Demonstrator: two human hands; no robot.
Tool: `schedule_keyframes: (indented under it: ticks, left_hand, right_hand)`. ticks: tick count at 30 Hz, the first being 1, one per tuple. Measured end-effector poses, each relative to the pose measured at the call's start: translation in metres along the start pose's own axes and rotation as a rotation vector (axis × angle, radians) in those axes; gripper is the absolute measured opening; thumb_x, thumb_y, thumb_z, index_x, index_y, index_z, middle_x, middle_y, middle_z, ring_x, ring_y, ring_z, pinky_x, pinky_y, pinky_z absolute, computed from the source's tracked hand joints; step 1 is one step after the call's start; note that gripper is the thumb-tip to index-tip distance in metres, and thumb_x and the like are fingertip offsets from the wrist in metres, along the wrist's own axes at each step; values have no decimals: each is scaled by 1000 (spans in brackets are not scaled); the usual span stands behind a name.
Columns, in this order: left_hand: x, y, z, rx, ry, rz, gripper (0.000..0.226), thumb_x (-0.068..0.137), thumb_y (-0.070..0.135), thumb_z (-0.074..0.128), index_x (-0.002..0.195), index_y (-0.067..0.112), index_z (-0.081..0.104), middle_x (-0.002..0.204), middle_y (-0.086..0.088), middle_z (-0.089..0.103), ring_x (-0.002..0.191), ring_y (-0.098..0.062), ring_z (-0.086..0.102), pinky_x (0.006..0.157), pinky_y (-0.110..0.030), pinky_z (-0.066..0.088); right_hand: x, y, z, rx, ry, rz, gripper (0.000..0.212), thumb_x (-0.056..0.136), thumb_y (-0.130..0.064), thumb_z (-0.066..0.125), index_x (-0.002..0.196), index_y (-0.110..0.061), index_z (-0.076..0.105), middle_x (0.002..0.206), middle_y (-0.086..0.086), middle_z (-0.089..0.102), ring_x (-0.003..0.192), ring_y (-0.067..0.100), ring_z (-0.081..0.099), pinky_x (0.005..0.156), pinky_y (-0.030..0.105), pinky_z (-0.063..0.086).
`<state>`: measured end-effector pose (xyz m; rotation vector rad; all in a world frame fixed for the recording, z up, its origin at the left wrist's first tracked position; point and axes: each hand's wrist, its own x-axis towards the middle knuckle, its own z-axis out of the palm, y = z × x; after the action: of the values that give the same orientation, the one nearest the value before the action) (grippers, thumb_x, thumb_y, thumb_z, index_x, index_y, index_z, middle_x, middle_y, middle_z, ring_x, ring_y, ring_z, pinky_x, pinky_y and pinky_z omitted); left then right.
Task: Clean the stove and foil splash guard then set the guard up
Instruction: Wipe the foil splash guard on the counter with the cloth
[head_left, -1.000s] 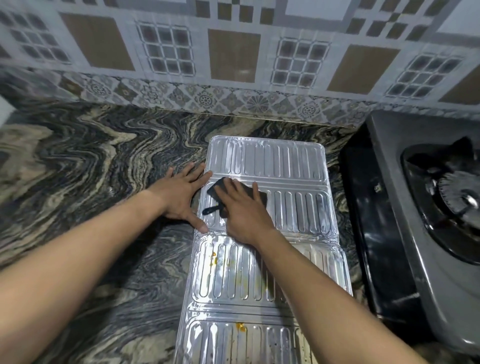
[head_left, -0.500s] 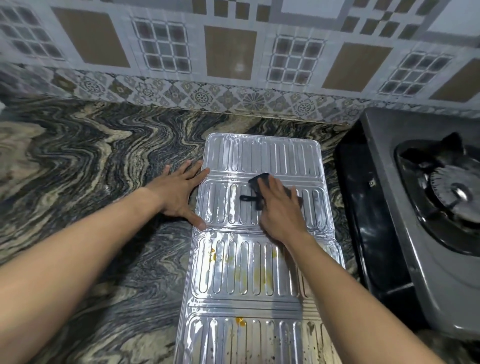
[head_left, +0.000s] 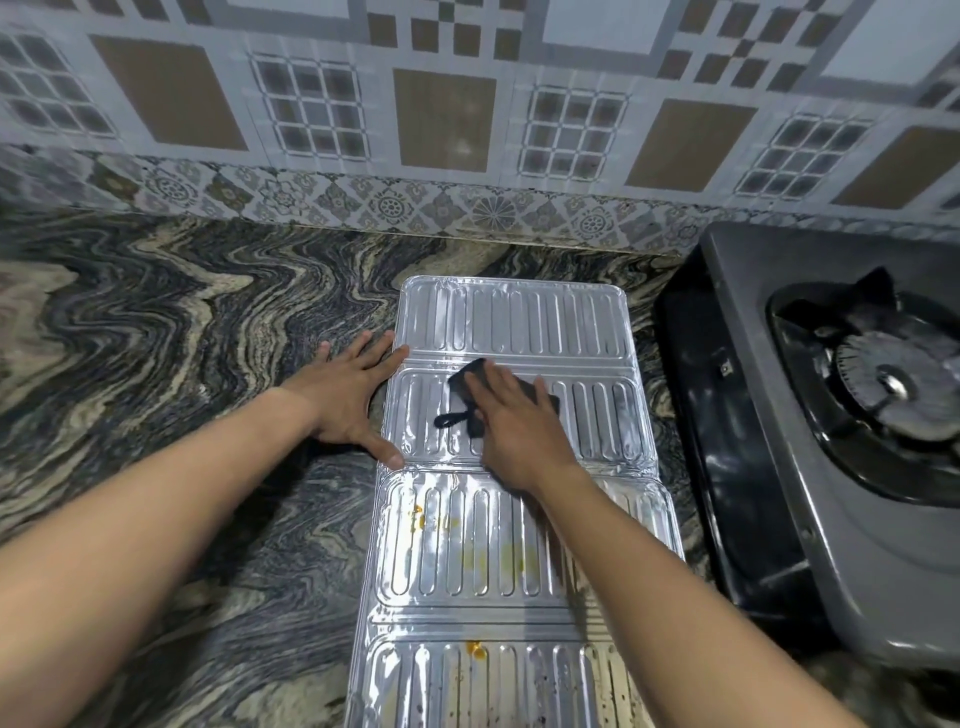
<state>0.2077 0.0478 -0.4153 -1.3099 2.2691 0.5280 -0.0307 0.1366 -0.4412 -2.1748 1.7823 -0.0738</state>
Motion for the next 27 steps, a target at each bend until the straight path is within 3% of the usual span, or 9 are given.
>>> schedule_keyframes:
  ticks: [9,11,14,17,20,24,27]
  left_hand:
    - [1,2,1,-7,14,5,159,33,101,58,154,34,-22,160,9,-29,148,-15,-27,120,-58,-6]
    - [0,2,1,-7,12,3,160,33,101,58,154,34,-22,160,9,-29,149,-16,-26,120,-59,-5]
    - [0,2,0,-6,7,-2,159,33,101,58,154,34,-22,160,9,-29,149,-16,-26,120,-59,-5]
    - [0,3,0,6,14,-9,158,34,100,58,154,33,-21,162,8,-26,150,-18,-23,121,-59,-4]
    - [0,1,0,4,17,-15,159,33,100,57,154,33,-21,162,8,-26,151,-18,-23,121,-59,-4]
    - [0,4,-1,22,19,-13,159,33,100,58,155,32,-20,162,5,-26,151,-20,-21,121,-58,-4]
    - [-4,9,-4,22,31,-20,155,41,95,63,154,32,-22,157,6,-30,151,-19,-19,120,-58,-4]
  right_hand:
    - [-21,67,-22,-25,86,538,67,100,-20,38,158,-12,6,166,11,1,153,24,-3,120,60,1]
    - [-16,50,-19,-5,115,514,71,97,-19,44,158,-12,7,166,13,3,153,27,0,120,60,4]
    - [-14,12,-6,-6,105,235,79,91,-11,50,158,-17,9,166,12,6,153,27,4,121,58,7]
    - [-18,4,1,62,40,80,63,102,-16,39,158,-23,11,167,5,5,153,20,1,122,47,-5]
    - [-27,33,-8,113,39,123,57,106,-25,36,158,-27,14,166,-1,8,153,16,4,121,42,-5]
    - [-44,68,-14,14,43,335,57,106,-28,27,158,-24,5,167,5,4,153,23,-2,121,55,-2]
    - [-44,65,-12,-5,41,375,56,106,-31,25,158,-28,3,167,2,1,153,29,-7,117,64,-6]
